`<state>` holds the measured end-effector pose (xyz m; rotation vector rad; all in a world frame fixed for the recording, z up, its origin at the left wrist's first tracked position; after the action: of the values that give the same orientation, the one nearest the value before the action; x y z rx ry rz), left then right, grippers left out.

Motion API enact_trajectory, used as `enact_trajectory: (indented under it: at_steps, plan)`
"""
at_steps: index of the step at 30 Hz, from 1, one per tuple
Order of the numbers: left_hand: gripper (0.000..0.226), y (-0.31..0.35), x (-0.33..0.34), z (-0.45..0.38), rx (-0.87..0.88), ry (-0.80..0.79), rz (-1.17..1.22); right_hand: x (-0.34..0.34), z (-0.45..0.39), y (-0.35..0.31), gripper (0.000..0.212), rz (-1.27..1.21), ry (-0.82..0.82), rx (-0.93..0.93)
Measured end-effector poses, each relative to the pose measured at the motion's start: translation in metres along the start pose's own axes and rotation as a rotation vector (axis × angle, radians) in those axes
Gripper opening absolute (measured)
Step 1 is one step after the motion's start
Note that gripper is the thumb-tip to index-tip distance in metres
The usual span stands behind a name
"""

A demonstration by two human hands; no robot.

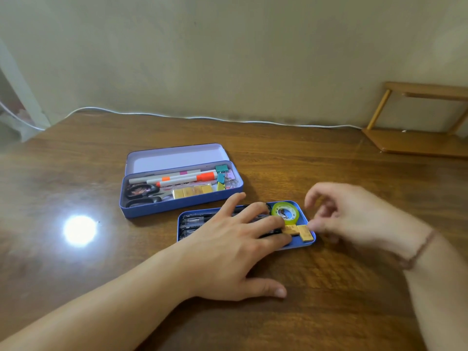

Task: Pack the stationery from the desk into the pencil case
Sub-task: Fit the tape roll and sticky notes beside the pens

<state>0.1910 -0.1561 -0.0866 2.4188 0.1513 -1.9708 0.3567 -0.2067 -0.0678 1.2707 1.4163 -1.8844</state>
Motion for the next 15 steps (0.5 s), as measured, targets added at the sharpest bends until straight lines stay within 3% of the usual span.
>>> enact_trajectory:
  at_steps: [3,5,8,12,15]
  plan:
    - [0.076,-0.001,-0.006,0.001,-0.005,0.043,-0.021,-0.047,0.002,0.040,0.049,0.213,0.196,0.116]
    - [0.081,-0.011,-0.014,0.003,-0.060,0.095,-0.024,-0.049,0.003,0.067,0.058,0.266,0.125,0.270]
    - [0.088,-0.035,-0.022,0.011,-0.173,0.114,-0.007,-0.034,-0.004,0.081,0.030,0.169,0.059,0.328]
    - [0.088,-0.053,-0.020,0.021,-0.254,0.083,-0.002,-0.034,-0.007,0.046,0.009,0.158,0.135,0.081]
    - [0.089,-0.061,-0.019,0.025,-0.288,0.060,0.019,-0.009,0.003,-0.020,0.013,-0.183,-0.005,-0.260]
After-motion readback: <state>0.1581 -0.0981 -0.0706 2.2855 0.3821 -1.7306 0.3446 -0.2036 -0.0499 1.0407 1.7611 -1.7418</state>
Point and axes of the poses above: each hand's wrist, its own z-axis away from the middle knuckle, its own x-axis out of the palm, y = z × x, the point moved 8 cm from there along -z, towards the middle knuckle, and after that the axes turned 6 degrees about -x, right-handed, at the moved point
